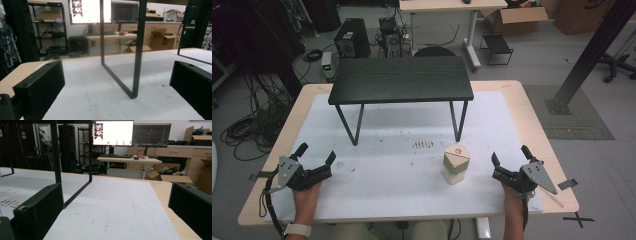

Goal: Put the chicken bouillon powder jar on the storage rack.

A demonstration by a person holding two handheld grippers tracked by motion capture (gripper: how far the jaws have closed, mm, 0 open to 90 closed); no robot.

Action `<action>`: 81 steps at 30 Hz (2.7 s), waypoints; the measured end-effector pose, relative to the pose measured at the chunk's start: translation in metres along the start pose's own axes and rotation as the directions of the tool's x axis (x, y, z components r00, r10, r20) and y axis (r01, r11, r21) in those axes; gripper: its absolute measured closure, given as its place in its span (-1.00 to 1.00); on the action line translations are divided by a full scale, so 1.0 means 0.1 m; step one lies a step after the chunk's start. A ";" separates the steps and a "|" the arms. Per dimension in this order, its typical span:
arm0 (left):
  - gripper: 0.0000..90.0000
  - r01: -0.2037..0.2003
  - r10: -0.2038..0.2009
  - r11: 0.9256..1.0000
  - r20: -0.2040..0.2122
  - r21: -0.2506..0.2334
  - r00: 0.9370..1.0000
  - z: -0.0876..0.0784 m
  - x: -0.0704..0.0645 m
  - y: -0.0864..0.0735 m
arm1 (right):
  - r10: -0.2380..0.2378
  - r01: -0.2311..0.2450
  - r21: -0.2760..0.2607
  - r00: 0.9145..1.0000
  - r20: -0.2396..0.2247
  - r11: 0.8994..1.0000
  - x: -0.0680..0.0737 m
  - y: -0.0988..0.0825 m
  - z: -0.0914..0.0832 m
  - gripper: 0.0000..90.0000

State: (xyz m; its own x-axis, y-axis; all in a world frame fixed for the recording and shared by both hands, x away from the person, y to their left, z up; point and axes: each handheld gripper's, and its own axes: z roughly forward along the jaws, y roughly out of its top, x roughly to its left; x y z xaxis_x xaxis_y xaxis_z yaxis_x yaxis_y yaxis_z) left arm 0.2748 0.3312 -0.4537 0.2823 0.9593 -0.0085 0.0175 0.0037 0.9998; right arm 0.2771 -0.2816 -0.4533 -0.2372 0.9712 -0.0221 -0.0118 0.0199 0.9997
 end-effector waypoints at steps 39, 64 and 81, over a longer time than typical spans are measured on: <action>-0.99 0.002 -0.002 1.000 0.000 -0.005 1.000 -0.01 0.00 0.00 | -0.004 0.012 0.034 0.979 -0.204 0.999 0.75 0.53 -0.38 -1.00; -0.99 0.002 -0.002 1.000 0.000 -0.007 1.000 -0.01 0.00 0.00 | 0.058 0.017 0.262 0.959 -0.276 0.965 1.07 0.30 -0.10 -1.00; -0.99 0.004 -0.004 1.000 0.000 -0.008 1.000 -0.01 0.00 0.00 | 0.065 0.047 0.354 0.952 -0.298 0.934 1.21 0.22 0.15 -1.00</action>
State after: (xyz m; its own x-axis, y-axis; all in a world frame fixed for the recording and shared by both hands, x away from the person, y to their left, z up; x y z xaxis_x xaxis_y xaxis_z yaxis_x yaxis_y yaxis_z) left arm 0.2740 0.3319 -0.4539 0.2822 0.9593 -0.0128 0.0113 0.0100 0.9999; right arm 0.2628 -0.1597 -0.4343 -0.5158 0.8557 0.0415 0.3212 0.1483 0.9353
